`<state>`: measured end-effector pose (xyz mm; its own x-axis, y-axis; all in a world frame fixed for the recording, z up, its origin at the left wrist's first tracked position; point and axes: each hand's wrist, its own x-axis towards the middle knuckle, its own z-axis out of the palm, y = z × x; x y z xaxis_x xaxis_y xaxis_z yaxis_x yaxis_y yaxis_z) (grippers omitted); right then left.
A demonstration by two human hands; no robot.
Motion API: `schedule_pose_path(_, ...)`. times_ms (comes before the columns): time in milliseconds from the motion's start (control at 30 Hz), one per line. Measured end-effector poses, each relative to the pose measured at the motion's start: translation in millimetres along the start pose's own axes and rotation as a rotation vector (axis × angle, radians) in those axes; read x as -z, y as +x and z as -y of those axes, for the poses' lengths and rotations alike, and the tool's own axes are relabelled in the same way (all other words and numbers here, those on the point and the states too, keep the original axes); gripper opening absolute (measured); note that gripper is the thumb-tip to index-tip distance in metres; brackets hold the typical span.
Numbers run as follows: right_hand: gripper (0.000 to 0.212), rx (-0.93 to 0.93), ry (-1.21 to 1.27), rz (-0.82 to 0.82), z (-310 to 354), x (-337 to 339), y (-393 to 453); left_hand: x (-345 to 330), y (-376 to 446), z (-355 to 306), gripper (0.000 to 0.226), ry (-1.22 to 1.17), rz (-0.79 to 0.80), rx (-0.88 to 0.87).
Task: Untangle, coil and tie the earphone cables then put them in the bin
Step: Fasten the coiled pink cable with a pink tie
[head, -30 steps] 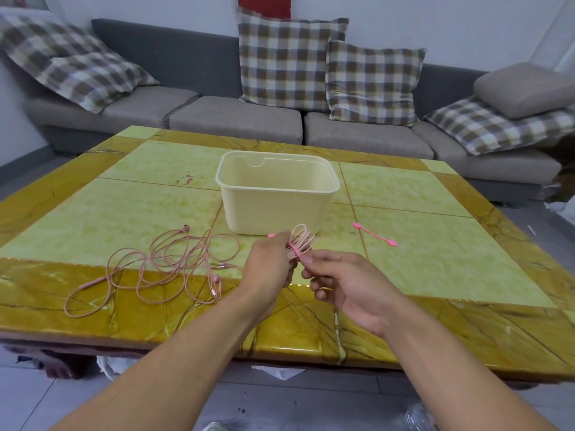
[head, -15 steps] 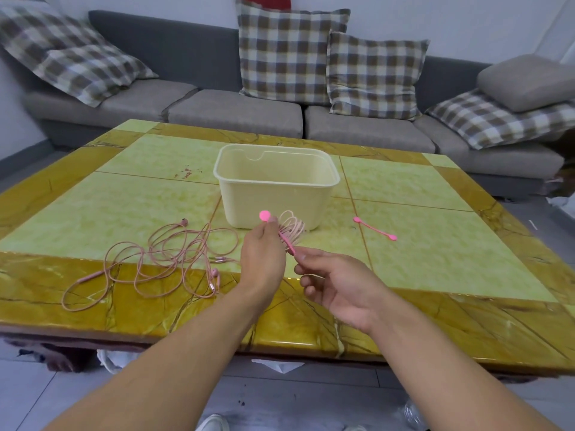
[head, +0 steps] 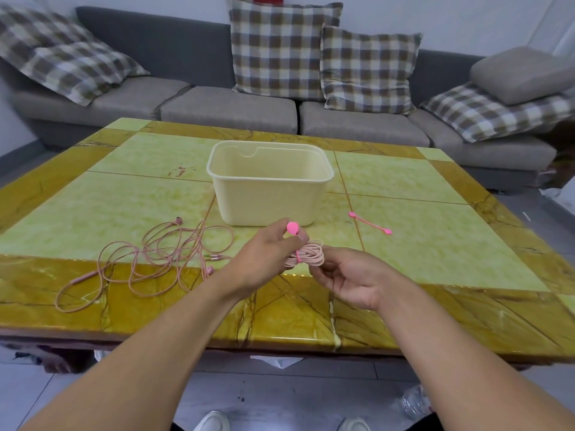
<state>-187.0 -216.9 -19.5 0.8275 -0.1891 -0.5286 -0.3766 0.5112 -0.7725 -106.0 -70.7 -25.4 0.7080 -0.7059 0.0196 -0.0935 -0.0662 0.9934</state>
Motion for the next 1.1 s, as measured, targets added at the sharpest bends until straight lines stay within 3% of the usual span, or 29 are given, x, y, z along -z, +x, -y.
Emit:
schedule_pose_path(167, 0.032, -0.015, -0.085, 0.012, -2, 4, 0, 3, -2, 3, 0.013, 0.038, 0.1, 0.042)
schedule_pose_path(300, 0.006, -0.011, -0.218, 0.012, -1, 3, -4, 11, -2, 10, 0.026, 0.166, 0.228, 0.097)
schedule_pose_path(533, 0.026, 0.027, -0.463, -0.038, -2, 3, -6, 11, 4, 22, 0.026, 0.34, 0.269, 0.171)
schedule_pose_path(733, 0.024, 0.216, -0.694, -0.14, -9, 1, -5, 14, 3, 28, 0.021, 0.383, 0.348, 0.235)
schedule_pose_path(1000, 0.017, 0.435, -0.916, -0.14, -12, 0, -5, 20, -2, 30, 0.038, 0.036, 0.379, 0.405)
schedule_pose_path(1100, 0.013, 0.521, -0.961, -0.203, -8, -1, -6, 16, -1, 28, 0.045, -0.073, 0.315, 0.419)
